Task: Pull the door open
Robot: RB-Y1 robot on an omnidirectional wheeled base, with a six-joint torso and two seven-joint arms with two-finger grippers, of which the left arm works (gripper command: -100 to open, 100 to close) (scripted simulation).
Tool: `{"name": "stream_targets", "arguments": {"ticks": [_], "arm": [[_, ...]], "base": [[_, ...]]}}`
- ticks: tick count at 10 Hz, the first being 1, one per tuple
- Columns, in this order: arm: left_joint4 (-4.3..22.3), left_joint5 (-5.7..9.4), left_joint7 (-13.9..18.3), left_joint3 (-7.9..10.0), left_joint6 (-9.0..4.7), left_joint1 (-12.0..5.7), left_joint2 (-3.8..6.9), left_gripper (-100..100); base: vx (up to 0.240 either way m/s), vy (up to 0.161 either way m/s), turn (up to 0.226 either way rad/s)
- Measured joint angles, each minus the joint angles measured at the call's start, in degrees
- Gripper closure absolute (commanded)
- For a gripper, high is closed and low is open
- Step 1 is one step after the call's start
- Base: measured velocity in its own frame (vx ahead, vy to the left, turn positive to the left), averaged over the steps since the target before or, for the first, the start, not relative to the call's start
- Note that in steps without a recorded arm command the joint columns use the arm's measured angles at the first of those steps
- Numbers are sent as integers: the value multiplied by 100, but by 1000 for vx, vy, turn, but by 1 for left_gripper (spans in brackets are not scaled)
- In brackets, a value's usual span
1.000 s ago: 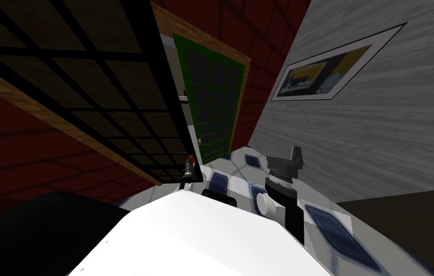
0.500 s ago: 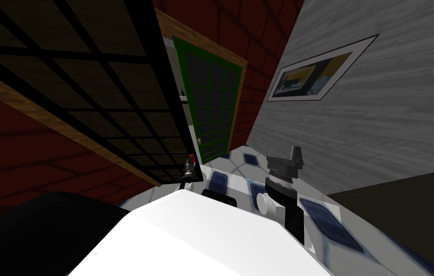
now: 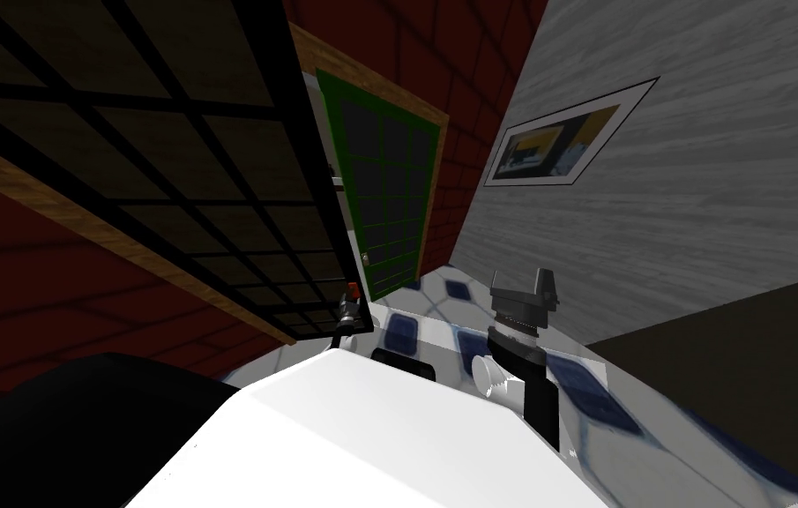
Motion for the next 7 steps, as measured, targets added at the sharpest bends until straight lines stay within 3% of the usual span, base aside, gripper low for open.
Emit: {"name": "stream_targets", "arguments": {"ticks": [7], "arm": [[-36,523,1024,-292,-56,-17,62,-100]], "base": [[-67,21,-73]]}}
